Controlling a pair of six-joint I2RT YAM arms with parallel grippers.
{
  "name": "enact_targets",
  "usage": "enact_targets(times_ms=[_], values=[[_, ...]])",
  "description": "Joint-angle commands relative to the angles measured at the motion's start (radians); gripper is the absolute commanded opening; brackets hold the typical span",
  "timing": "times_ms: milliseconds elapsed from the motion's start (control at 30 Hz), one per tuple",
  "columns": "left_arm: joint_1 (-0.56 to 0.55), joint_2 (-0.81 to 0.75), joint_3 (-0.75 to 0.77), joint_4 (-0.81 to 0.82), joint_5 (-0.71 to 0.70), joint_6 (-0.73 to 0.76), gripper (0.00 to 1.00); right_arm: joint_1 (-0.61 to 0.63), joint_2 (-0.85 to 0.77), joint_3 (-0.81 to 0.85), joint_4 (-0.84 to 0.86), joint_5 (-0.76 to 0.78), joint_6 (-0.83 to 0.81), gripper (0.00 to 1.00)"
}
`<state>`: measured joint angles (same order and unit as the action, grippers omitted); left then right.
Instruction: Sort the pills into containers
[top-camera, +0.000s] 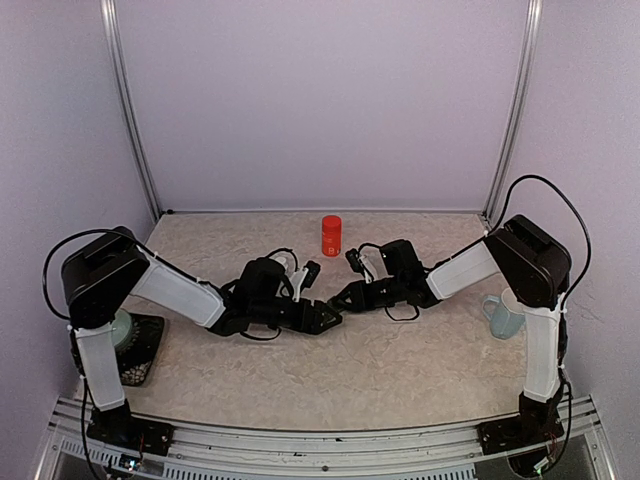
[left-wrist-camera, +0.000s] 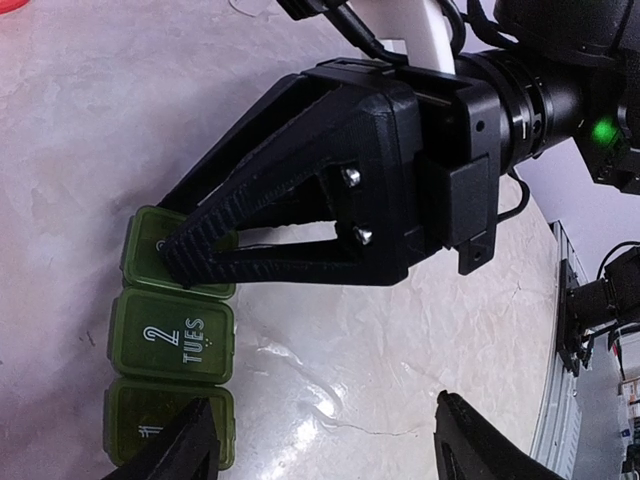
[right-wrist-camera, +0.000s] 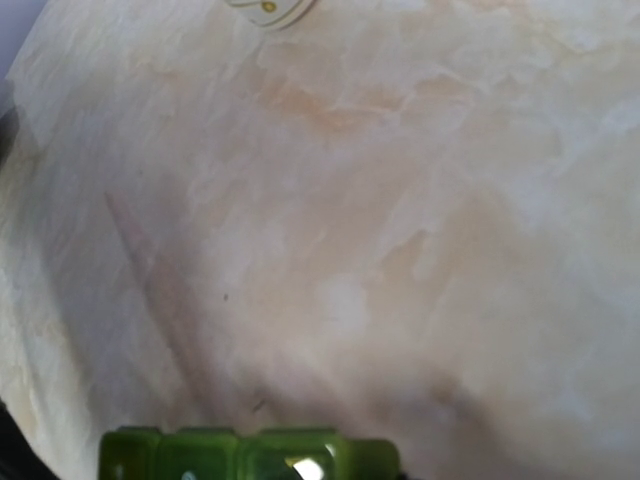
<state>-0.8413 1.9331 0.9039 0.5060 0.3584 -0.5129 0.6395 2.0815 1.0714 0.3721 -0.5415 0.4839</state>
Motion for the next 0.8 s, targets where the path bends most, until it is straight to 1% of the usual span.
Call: enact_targets(times_ms=[0,267,400,533,667,767], values=[[-0.021,0.040,0.009,-0.047,0.017,-0.003,0.72,0.014,0.012,0.009,-0.068,0.030,-0.017,0.29],[-0.028,0.071,0.023,-0.103,-0.015,-0.001,0.72,0.015,0.012,0.004,-0.067,0.031,-0.016,0.29],[-0.015,0.085,-0.001,-0.084,-0.012,-0.017,0.71,0.015,0.008,0.001,-0.066,0.030,-0.017,0.29],[0.020,0.083,-0.034,0.016,0.090,-0.040,0.69,0.015,0.004,0.000,-0.066,0.029,-0.018,0.28],[0.007,0.039,-0.043,0.070,0.174,-0.036,0.69,0.015,-0.002,-0.004,-0.067,0.038,-0.010,0.28],[-0.001,-0.013,-0.065,0.131,0.221,-0.081,0.69,0.015,-0.006,-0.004,-0.068,0.045,0.004,0.28]])
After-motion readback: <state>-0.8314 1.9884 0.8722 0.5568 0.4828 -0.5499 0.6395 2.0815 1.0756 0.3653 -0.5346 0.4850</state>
